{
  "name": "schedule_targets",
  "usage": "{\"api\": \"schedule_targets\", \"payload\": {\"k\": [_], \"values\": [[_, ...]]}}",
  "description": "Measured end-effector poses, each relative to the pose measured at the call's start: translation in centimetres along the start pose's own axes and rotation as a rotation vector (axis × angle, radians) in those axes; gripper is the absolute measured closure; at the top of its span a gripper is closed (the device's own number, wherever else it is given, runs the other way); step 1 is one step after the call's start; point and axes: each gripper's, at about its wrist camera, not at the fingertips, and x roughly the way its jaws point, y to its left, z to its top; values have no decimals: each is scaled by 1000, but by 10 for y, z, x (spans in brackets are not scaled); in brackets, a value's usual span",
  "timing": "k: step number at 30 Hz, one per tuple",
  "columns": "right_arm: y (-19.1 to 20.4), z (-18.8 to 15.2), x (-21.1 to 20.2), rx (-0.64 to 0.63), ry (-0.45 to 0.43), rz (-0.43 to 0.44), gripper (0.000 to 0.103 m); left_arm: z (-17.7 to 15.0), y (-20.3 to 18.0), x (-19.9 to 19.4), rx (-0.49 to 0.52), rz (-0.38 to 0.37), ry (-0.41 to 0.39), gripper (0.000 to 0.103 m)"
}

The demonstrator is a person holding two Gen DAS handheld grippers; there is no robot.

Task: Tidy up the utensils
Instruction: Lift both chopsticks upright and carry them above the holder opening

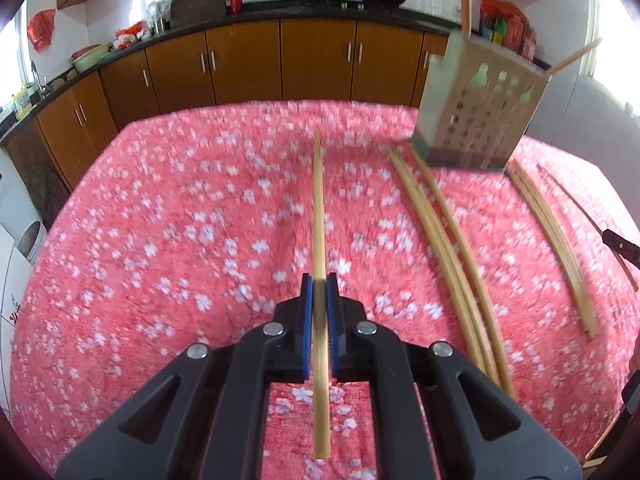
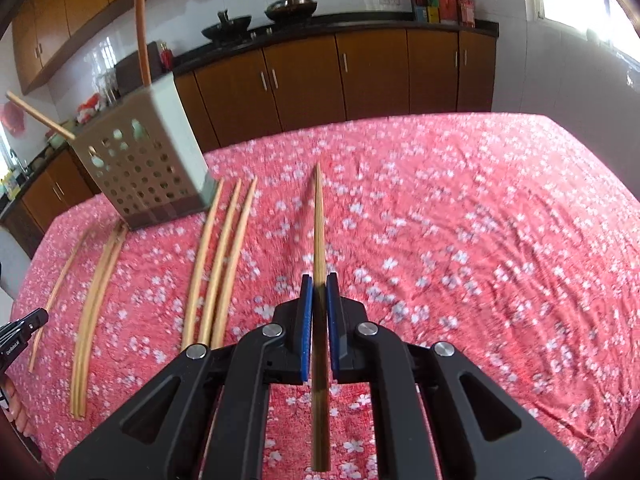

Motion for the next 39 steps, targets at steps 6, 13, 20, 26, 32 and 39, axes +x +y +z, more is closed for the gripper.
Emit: {"api": "schedule_targets", "payload": {"k": [6,13,20,26,32,39], "values": [[-2,17,-33,13,-103,22,95,25,-1,-45,3,-18,-138,95],[4,32,-56,13,-179,43,95,52,-2,-80,-24,-56,-243,95],[9,33,-59,8,-199,52,95,55,-9,-80,2,-56,-233,95],[11,32,-59,6,-197,55,95,53,-8,-78,-6,-58,-230,95],[14,38,-67,5,-225,59,95,61,-8,-94,-14,-89,-274,95],[29,61,-102,-5,-309,138,95,81,-18,-133,14,-159,-355,95]]}}
